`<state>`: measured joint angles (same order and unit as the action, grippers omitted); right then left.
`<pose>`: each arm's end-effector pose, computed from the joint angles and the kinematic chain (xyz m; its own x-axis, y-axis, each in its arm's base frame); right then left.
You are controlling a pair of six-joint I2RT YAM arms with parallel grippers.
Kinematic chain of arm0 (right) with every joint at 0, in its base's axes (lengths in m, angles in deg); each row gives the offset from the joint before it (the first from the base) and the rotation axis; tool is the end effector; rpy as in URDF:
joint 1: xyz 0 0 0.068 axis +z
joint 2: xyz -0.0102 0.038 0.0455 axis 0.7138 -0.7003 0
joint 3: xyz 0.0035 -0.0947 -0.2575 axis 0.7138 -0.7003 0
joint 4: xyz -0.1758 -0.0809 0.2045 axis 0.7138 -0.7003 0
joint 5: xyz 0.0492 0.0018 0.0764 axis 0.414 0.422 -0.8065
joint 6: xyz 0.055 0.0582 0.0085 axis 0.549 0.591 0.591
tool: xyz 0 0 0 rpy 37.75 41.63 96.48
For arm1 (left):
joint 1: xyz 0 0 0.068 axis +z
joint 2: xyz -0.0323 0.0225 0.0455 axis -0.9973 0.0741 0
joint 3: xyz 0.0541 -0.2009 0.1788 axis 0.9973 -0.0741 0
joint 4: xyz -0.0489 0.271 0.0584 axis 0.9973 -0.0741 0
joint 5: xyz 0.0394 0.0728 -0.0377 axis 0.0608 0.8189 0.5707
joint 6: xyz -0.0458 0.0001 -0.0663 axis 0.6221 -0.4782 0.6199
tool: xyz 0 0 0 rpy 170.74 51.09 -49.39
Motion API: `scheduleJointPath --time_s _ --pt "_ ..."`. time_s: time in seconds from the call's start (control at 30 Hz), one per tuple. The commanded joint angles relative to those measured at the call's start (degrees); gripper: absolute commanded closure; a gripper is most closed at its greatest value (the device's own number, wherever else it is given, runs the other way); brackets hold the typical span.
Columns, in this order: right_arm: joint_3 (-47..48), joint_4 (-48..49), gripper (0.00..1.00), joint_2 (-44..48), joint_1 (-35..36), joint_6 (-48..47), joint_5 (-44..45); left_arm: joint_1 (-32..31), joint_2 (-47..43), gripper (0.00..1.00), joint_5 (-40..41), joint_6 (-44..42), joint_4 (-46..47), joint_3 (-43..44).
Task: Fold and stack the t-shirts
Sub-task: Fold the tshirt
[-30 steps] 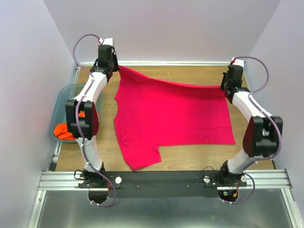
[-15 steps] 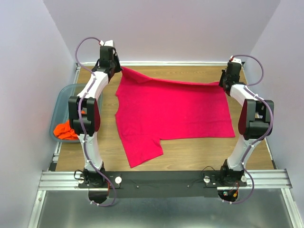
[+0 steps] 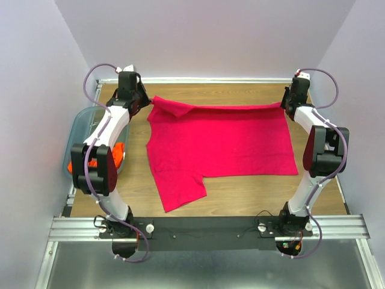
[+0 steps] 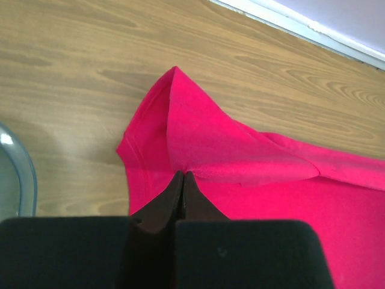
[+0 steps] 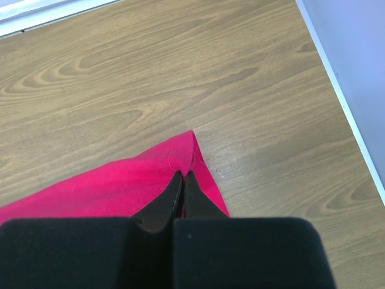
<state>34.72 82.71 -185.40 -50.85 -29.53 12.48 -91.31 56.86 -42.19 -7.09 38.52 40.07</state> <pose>0.4846 -0.0586 0.1992 -0.4944 0.1481 -0.8565 0.3084 0.9512 -0.0136 0.4521 -0.0455 0.2753 -0.5360 -0.4325 -0.7251 -0.1646 0.8959 -0.4127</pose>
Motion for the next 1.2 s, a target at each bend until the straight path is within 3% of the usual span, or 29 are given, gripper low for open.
scheduleJointPath --time_s 0.0,0.37,0.93,1.17 --pt "0.8 0.9 0.99 1.8 -0.9 0.5 -0.3 0.7 -4.9 1.00 -2.3 3.7 -1.0 -4.2" --pt "-0.6 0.6 0.99 2.6 -1.1 1.1 -0.8 1.0 -14.7 1.00 0.2 11.1 2.6 -16.4" --pt "-4.6 0.0 0.99 5.2 -1.5 3.2 -0.9 0.9 -22.7 1.00 -3.2 20.0 10.3 -31.9" --pt "-6.5 0.0 0.99 7.1 -1.5 3.5 -0.7 0.9 -23.9 1.00 -0.8 18.0 8.1 -29.4"
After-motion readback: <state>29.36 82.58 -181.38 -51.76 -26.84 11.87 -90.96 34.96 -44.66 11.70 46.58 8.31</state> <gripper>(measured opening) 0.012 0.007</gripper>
